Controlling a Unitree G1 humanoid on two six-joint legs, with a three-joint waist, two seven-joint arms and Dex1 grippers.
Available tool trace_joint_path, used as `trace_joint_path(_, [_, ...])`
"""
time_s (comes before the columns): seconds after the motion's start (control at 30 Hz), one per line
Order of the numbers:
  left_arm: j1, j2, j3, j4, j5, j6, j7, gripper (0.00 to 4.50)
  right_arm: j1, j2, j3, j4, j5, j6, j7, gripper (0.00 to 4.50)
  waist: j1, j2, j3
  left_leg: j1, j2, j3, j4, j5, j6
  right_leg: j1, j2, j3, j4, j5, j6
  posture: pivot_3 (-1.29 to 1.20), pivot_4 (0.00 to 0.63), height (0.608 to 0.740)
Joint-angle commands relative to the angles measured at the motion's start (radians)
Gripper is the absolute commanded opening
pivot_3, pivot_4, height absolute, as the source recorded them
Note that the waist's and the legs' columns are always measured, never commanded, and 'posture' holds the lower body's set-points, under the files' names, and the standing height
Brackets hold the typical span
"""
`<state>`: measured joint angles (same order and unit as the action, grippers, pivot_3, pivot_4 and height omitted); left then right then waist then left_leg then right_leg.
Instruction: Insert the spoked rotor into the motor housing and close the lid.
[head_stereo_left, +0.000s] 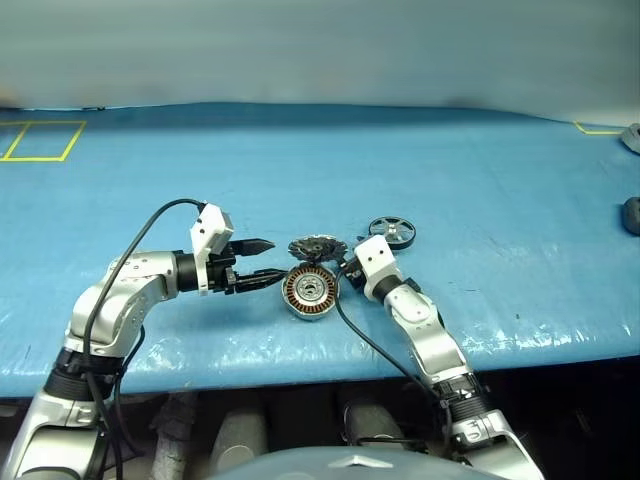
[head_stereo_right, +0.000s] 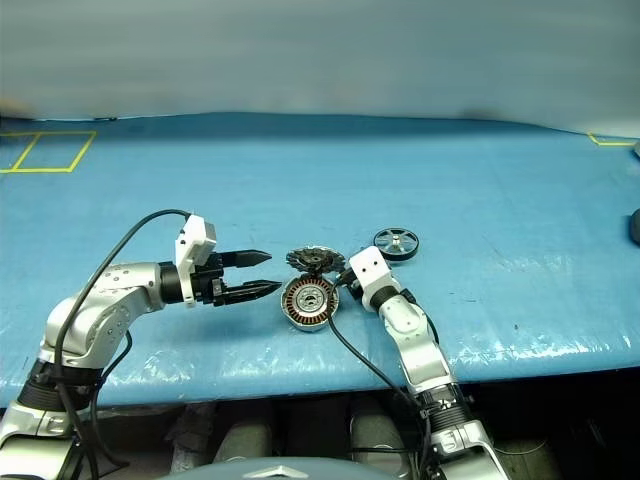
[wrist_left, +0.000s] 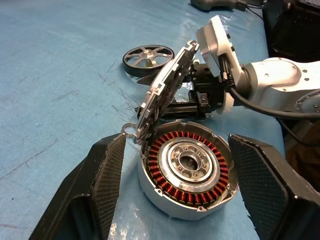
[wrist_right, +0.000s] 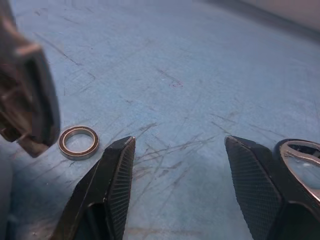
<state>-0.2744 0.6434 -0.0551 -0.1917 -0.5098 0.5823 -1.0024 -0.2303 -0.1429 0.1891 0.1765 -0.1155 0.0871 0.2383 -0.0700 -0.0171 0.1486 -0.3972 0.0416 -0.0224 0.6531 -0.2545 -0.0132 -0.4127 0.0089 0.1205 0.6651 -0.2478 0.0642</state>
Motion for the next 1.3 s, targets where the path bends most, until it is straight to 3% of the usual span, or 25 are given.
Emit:
trace_joint_path(0.03, [-0.003,0.001,-0.001,-0.023,0.004,-0.004,0.003,3.51,-0.023,0.004,-0.006,-0.001,-0.006,-0.038,-0.014,2.84,0.0,0.0,0.0,0.0,0.0,0.0,0.0,0.0,0.0,0.0,0.0,0.0,0.0,0.0,0.0,0.0,0.15,0.74])
trace_joint_path(0.6, [0.184,-0.003,0.096,-0.201,-0.011,-0.087,0.101,3.51,0.075,-0.039,0.022,-0.152,0.018,0.064,0.095,2.84,0.002,0.0,0.0,0.0,0.0,0.0,0.0,0.0,0.0,0.0,0.0,0.0,0.0,0.0,0.0,0.0,0.15,0.74])
trace_joint_path(0.9, [0.396,-0.023,0.106,-0.371,-0.04,-0.062,0.178,3.51,0.129,-0.06,0.007,-0.243,0.061,0.201,0.146,2.84,0.002,0.0,0.0,0.0,0.001,0.0,0.0,0.0,0.0,0.0,0.0,0.0,0.0,0.0,-0.001,0.0,0.15,0.74])
trace_joint_path(1.03, [0.444,-0.025,0.111,-0.41,-0.065,-0.042,0.211,3.51,0.171,-0.093,0.08,-0.359,0.018,0.233,0.173,2.84,0.003,0.0,0.0,0.001,0.001,0.0,0.0,0.0,-0.001,0.0,0.0,0.0,0.0,-0.001,-0.001,0.0,0.15,0.74])
trace_joint_path(1.13, [0.475,-0.015,0.113,-0.428,-0.076,-0.028,0.222,3.51,0.215,-0.026,0.035,-0.448,0.093,0.298,0.129,2.84,0.002,0.0,0.0,0.001,0.001,0.0,0.0,0.0,-0.001,0.0,0.0,0.0,0.0,-0.001,-0.001,0.0,0.15,0.74])
trace_joint_path(1.3, [0.48,-0.019,0.1,-0.436,-0.086,-0.023,0.233,3.51,0.217,-0.007,0.032,-0.471,0.066,0.324,0.086,2.84,0.002,0.0,0.001,0.001,0.002,0.001,0.0,0.0,-0.001,0.0,0.0,0.0,0.0,-0.006,-0.002,0.0,0.15,0.74])
